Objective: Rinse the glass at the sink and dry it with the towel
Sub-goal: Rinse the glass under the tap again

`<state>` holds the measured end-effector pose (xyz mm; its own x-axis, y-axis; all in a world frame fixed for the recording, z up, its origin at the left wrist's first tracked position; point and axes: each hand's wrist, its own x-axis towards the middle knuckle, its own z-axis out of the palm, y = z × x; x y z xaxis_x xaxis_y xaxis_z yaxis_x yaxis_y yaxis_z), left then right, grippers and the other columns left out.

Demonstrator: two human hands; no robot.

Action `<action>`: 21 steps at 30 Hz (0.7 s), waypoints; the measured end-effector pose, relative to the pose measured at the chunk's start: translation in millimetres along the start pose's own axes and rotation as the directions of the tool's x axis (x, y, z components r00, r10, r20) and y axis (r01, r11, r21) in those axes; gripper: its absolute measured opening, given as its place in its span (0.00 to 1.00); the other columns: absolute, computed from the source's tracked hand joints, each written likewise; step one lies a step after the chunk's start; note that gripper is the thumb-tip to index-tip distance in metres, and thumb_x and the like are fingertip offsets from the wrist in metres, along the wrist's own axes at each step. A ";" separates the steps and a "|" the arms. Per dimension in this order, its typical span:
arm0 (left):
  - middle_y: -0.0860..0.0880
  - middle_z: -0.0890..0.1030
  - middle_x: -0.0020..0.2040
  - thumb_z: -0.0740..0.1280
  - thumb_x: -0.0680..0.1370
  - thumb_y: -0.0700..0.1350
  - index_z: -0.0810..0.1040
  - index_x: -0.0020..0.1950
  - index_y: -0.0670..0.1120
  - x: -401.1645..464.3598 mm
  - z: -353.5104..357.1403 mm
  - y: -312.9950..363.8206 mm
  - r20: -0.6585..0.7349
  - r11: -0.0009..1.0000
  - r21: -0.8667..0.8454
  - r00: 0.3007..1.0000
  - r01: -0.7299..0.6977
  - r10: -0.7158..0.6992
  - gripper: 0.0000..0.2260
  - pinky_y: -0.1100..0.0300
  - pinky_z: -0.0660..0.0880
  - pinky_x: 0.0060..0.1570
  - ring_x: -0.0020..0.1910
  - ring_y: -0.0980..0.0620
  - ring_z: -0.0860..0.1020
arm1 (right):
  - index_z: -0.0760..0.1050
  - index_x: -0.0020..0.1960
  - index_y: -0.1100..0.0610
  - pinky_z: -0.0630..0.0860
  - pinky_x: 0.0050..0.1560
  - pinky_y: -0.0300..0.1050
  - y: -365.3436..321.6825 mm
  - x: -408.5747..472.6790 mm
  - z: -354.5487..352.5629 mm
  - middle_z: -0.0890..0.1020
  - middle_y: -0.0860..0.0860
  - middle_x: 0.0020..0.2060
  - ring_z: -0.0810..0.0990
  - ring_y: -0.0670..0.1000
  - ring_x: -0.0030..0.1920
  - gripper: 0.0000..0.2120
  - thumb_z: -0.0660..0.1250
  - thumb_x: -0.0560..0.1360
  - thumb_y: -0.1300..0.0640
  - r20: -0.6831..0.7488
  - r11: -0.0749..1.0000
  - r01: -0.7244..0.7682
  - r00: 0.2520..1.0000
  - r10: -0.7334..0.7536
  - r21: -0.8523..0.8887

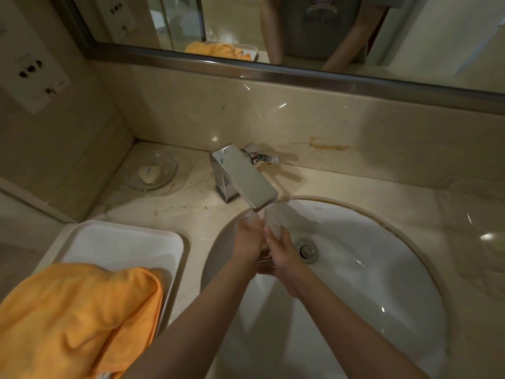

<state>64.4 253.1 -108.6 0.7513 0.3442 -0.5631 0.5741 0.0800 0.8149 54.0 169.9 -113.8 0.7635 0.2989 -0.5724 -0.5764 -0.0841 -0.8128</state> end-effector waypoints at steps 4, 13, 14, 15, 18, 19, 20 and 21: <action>0.34 0.77 0.60 0.51 0.80 0.57 0.73 0.64 0.38 -3.1 -17.5 22.0 0.223 0.873 -0.421 0.961 0.246 -0.163 0.26 0.50 0.74 0.49 0.49 0.39 0.79 | 0.62 0.65 0.52 0.76 0.37 0.46 -1.9 -2.7 -3.6 0.81 0.57 0.46 0.81 0.52 0.36 0.28 0.62 0.71 0.39 0.094 0.996 0.063 0.993 -0.068 0.055; 0.46 0.79 0.55 0.59 0.78 0.58 0.72 0.63 0.45 -2.2 11.4 -7.3 0.009 0.994 -0.106 1.000 0.011 -0.010 0.21 0.59 0.73 0.37 0.45 0.51 0.77 | 0.51 0.74 0.45 0.79 0.38 0.43 -2.0 6.6 2.4 0.74 0.48 0.57 0.79 0.46 0.43 0.26 0.54 0.79 0.42 -0.091 1.000 0.015 0.996 -0.014 0.014; 0.47 0.79 0.55 0.60 0.77 0.59 0.72 0.64 0.46 -4.9 12.4 -8.4 0.017 0.992 -0.127 1.000 0.003 0.000 0.22 0.59 0.72 0.37 0.45 0.52 0.77 | 0.51 0.74 0.45 0.79 0.39 0.43 -1.0 5.3 2.9 0.74 0.47 0.54 0.79 0.46 0.42 0.26 0.54 0.78 0.42 -0.092 1.000 0.009 0.996 -0.007 0.026; 0.48 0.79 0.54 0.60 0.77 0.60 0.73 0.64 0.46 -4.4 11.8 -8.3 0.024 0.991 -0.131 1.000 0.012 -0.009 0.23 0.59 0.72 0.36 0.44 0.53 0.77 | 0.51 0.74 0.45 0.80 0.41 0.45 0.3 3.6 2.9 0.75 0.47 0.51 0.80 0.47 0.41 0.27 0.54 0.78 0.42 -0.092 0.999 0.010 0.996 -0.007 0.035; 0.47 0.80 0.48 0.56 0.79 0.58 0.78 0.56 0.43 -4.2 3.7 2.0 0.058 0.981 -0.173 0.995 0.087 -0.078 0.21 0.58 0.73 0.38 0.42 0.50 0.78 | 0.48 0.75 0.45 0.80 0.44 0.48 2.5 -1.2 0.7 0.78 0.49 0.48 0.82 0.51 0.42 0.30 0.56 0.78 0.42 -0.052 0.999 0.032 0.998 -0.031 0.025; 0.45 0.82 0.44 0.53 0.80 0.58 0.79 0.51 0.43 -3.0 -2.3 7.3 0.084 0.960 -0.237 0.988 0.149 -0.133 0.22 0.58 0.74 0.39 0.41 0.48 0.80 | 0.47 0.75 0.45 0.79 0.42 0.47 2.5 -2.7 0.1 0.79 0.49 0.49 0.82 0.52 0.42 0.30 0.56 0.78 0.42 -0.039 0.999 0.047 0.998 -0.046 0.009; 0.44 0.83 0.39 0.51 0.81 0.58 0.79 0.46 0.42 -3.3 -7.5 12.6 0.159 0.923 -0.316 0.971 0.220 -0.177 0.24 0.58 0.75 0.38 0.37 0.47 0.80 | 0.48 0.75 0.45 0.79 0.40 0.45 2.7 -3.8 -0.2 0.79 0.50 0.50 0.82 0.52 0.43 0.30 0.56 0.78 0.42 -0.027 0.998 0.057 0.998 -0.057 -0.001; 0.43 0.83 0.35 0.50 0.81 0.57 0.78 0.45 0.40 -2.7 -12.3 15.4 0.239 0.880 -0.394 0.954 0.265 -0.180 0.25 0.58 0.76 0.35 0.33 0.46 0.81 | 0.49 0.74 0.46 0.78 0.38 0.44 2.3 -4.8 -0.2 0.79 0.50 0.51 0.82 0.52 0.43 0.29 0.56 0.78 0.42 -0.019 0.998 0.063 0.998 -0.063 -0.004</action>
<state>67.2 264.9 -92.9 0.6912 0.0904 -0.7170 0.5762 0.5298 0.6223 49.0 168.0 -113.0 0.8036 0.2852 -0.5224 -0.5265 -0.0686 -0.8474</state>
